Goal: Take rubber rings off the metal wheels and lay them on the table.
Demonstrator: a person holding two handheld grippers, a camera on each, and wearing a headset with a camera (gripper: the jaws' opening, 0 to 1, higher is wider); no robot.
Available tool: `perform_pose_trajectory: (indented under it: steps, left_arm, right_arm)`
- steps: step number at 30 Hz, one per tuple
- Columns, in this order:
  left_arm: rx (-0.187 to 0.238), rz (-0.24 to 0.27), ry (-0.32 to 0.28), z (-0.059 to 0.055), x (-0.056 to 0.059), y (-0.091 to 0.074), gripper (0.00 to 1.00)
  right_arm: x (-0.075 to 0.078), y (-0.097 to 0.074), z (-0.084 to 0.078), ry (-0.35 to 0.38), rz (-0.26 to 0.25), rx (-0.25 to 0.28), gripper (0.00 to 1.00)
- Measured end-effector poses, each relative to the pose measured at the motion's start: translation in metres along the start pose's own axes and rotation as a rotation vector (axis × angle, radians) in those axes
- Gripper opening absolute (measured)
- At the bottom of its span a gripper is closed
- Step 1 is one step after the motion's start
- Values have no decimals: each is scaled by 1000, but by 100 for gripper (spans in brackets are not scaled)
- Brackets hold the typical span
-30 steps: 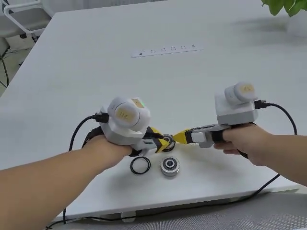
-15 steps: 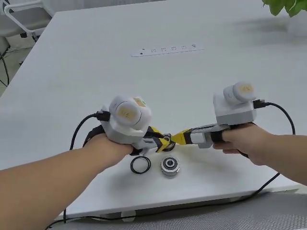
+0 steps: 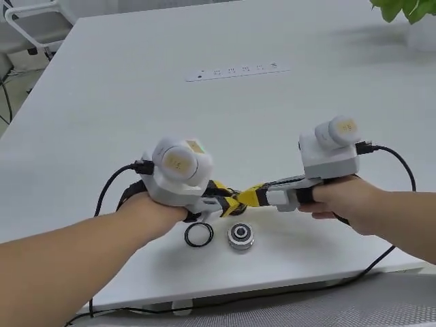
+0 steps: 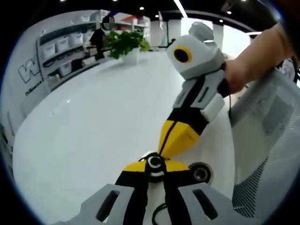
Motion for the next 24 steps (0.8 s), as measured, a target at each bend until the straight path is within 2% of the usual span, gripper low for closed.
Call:
perform_pose_trajectory:
  steps: [3,16,24]
  left_arm:
    - [2,0,0,0,0,0,12]
    - [8,-19,3,0,0,-2,16]
    - [49,-19,11,4,0,-17,20]
  right_arm:
    - [3,0,-2,-9,-17,-10,0]
    - [3,1,1,-7,-22,3,0]
    - [1,1,4,-10,-23,13,0]
Point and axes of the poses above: the centre of the closed fingertips' face, and the gripper's own axes: y roughly forward along the fingers, x roughly to its right, z roughly out of its top, the point moved 9 cm from there along -y, roughly backward along the fingers, and after that the axes turned 6 degrees about y, right-handed, at the moved point
